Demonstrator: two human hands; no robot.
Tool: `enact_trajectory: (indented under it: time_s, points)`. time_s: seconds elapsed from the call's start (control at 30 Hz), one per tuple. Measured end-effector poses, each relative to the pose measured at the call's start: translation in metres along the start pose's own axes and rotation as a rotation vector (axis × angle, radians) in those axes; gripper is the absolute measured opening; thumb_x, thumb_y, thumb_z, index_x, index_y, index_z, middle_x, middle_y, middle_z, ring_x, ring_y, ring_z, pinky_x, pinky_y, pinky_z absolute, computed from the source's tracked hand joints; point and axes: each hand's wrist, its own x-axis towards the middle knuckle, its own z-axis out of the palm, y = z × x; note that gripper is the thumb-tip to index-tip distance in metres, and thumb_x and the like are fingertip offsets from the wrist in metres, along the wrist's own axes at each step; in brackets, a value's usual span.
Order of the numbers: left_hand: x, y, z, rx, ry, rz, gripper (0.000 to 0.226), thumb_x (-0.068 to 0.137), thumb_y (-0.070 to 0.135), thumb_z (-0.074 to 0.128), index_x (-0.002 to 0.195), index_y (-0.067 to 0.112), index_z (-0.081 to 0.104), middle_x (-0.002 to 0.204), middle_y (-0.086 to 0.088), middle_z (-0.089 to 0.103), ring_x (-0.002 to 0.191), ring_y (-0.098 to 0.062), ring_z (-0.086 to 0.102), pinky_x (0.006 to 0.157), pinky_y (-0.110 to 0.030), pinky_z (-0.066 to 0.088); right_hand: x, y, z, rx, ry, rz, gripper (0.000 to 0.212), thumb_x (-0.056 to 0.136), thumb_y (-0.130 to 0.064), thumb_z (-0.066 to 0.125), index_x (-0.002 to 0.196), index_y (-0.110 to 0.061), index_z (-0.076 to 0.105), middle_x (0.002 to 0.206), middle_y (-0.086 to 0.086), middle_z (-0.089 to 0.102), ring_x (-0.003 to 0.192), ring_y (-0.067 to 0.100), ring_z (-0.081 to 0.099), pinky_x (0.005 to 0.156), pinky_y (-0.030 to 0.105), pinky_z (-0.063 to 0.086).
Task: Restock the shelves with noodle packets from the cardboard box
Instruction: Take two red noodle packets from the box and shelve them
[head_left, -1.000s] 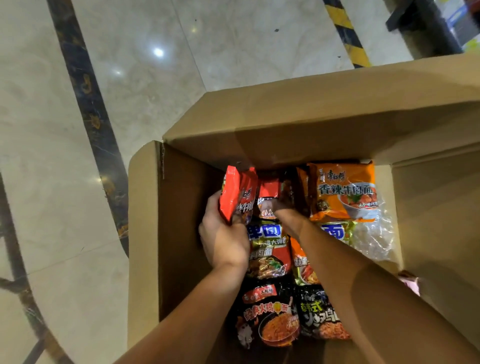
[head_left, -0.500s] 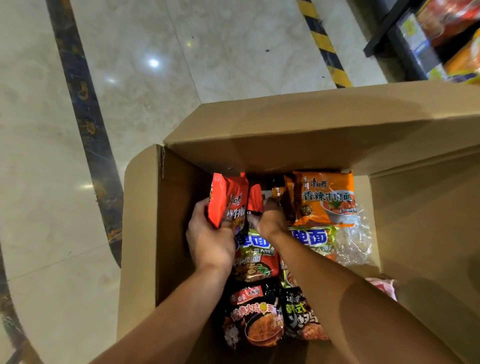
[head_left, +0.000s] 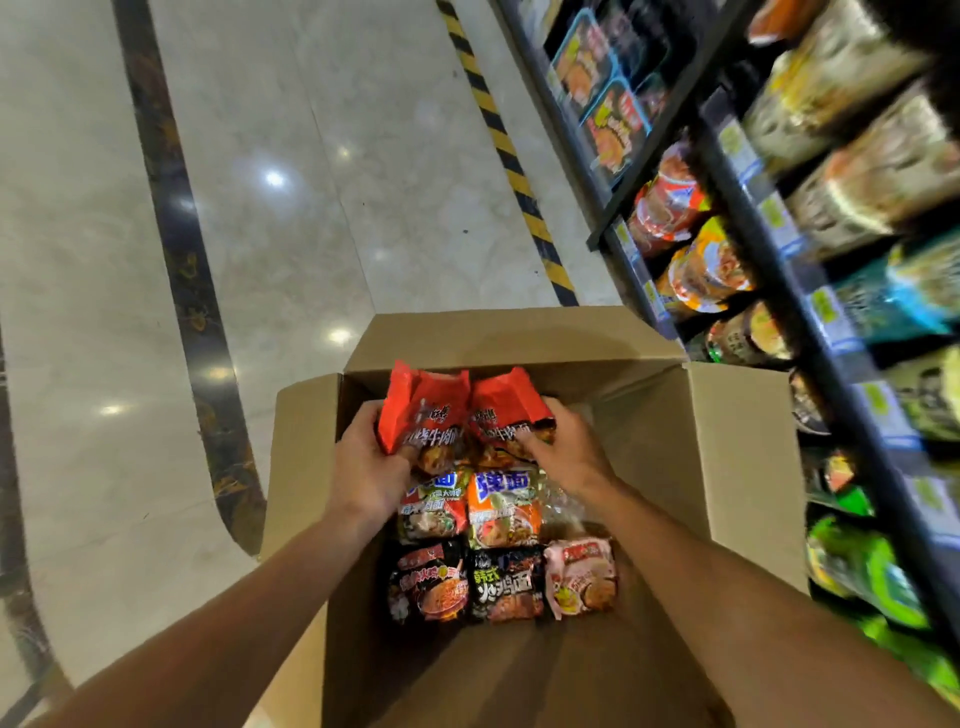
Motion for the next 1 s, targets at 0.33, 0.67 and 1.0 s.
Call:
enact_trajectory:
  time_s: [0.33,0.67,1.0]
  points:
    - [-0.157,0.221,-0.092,-0.088,-0.177,0.239,0.046,0.089,0.022,0.072,0.130,0.024,0.051,0.110,0.005,0.067,0.098,-0.007,0.067,0.088,-0.037,0.058,-0.193,-0.132,-0.205,0.198,0.209,-0.054,0.037,0.090,-0.032,0.073,0.123,-0.017,0.064,0.106,-0.001,0.071,0.098,0.013,0.065,0.076,0.019,0.046]
    - [-0.285,0.356,-0.151,-0.158,-0.187,0.465,0.050,0.086,0.032,0.074,0.132,0.024,0.056,0.115,0.003,0.070,0.101,-0.016,0.070,0.090,-0.046,0.058,-0.362,-0.223,-0.362,0.408,0.462,-0.230,0.027,0.094,-0.026,0.068,0.118,-0.015,0.069,0.108,-0.001,0.075,0.098,0.011,0.070,0.085,0.026,0.053]
    - [-0.369,0.423,-0.160,-0.261,-0.350,0.662,0.035,0.087,0.034,0.071,0.120,0.026,0.062,0.103,0.006,0.074,0.088,-0.008,0.072,0.063,-0.020,0.057,-0.500,-0.257,-0.418,0.475,0.686,-0.330,0.025,0.095,-0.030,0.064,0.120,-0.023,0.065,0.110,-0.011,0.072,0.095,-0.004,0.068,0.081,0.014,0.053]
